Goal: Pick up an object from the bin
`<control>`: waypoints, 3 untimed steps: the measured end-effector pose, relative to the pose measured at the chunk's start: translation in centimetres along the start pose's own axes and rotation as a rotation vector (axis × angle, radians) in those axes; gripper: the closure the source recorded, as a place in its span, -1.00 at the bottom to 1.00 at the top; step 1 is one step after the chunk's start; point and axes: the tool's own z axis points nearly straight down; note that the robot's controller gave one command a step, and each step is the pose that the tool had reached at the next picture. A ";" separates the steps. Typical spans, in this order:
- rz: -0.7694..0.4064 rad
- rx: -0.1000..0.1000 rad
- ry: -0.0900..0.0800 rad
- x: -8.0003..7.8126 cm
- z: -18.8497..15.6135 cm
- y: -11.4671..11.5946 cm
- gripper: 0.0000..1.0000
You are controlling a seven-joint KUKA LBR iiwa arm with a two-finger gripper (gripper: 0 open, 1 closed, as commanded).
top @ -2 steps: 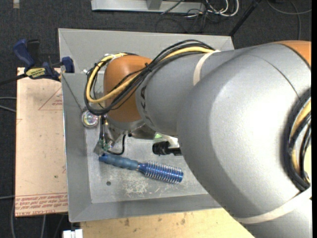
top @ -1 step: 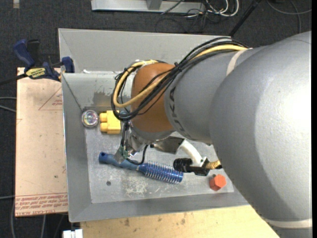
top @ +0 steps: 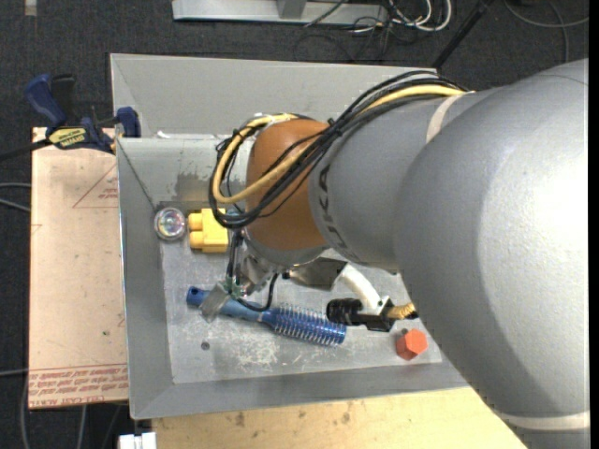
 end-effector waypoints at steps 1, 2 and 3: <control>0.059 0.007 0.002 -2.8 6.6 -3.0 -1.00; 0.054 0.001 0.001 -2.7 6.3 -2.7 1.00; 0.072 -0.007 -0.004 -4.3 -7.6 -2.6 1.00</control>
Offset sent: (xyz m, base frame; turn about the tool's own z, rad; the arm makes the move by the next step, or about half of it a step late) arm -0.0025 -0.0375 -0.0615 0.0547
